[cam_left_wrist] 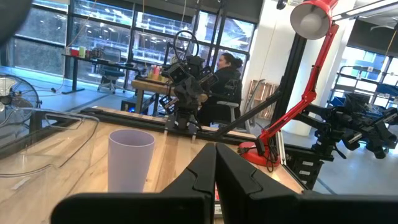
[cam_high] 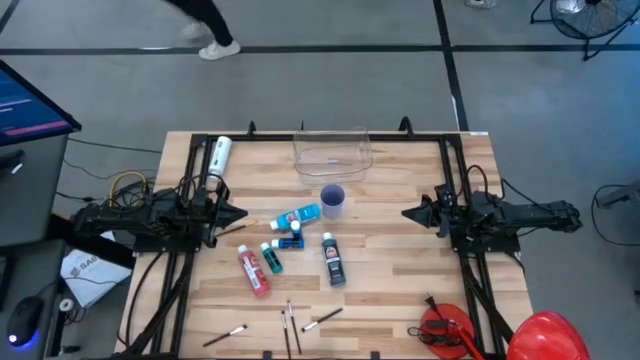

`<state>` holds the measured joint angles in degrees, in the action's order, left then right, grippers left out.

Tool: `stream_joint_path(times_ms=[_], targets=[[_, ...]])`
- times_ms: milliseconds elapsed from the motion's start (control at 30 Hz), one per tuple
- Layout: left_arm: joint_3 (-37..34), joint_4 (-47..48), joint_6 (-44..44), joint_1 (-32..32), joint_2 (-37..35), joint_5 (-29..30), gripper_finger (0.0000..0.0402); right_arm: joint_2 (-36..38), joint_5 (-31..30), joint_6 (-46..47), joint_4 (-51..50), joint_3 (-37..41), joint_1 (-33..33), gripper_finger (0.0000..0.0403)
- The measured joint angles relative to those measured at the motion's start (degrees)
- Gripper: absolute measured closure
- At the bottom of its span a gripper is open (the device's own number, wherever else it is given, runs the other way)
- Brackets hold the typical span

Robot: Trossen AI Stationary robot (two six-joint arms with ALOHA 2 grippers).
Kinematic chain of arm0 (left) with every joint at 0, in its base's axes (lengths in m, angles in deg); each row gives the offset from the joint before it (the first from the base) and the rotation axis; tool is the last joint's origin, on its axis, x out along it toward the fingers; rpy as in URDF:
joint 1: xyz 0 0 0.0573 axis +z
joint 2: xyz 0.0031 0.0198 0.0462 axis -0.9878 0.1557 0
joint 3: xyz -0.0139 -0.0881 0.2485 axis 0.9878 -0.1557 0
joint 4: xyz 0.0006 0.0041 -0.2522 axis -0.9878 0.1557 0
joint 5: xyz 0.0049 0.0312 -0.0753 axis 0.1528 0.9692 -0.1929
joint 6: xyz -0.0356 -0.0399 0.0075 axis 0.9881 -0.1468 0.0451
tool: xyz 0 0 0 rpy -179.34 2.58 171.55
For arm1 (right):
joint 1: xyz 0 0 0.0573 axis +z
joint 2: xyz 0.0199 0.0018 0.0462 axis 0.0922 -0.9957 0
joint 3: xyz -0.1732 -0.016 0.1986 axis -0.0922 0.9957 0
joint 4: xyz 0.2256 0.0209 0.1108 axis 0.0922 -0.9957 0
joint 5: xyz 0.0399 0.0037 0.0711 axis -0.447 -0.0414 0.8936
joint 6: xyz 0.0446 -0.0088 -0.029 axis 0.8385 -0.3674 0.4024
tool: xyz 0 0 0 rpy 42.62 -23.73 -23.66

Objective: Pick & Place Paint Supplies

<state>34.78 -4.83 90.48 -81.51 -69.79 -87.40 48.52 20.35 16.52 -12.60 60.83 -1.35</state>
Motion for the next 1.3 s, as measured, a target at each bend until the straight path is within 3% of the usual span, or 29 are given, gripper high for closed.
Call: stream_joint_path(times_ms=[400,600,867,1067,1200,1300], targets=[[0.0,-0.6,0.3,0.0,0.0,0.0,0.0399,0.0,0.0,0.0,0.0,0.0,0.0,0.0403],[0.0,-6.4,5.9,0.0,0.0,0.0,0.0399,0.0,0.0,0.0,0.0,0.0,0.0,0.0403],[0.0,-25.0,7.9,0.0,0.0,0.0,0.0399,0.0,0.0,-9.1,0.0,0.0,0.0,0.0403],[0.0,-41.5,10.7,0.0,0.0,0.1,0.0399,0.0,-0.1,-9.5,0.3,0.0,0.0,0.0403],[0.0,-45.2,14.8,0.0,0.0,3.9,0.0399,0.0,-0.6,-9.4,2.3,0.0,0.0,0.0403],[0.0,-45.5,21.4,0.0,1.2,7.1,0.0399,0.0,-3.7,-3.4,5.7,0.0,0.0,0.0403]])
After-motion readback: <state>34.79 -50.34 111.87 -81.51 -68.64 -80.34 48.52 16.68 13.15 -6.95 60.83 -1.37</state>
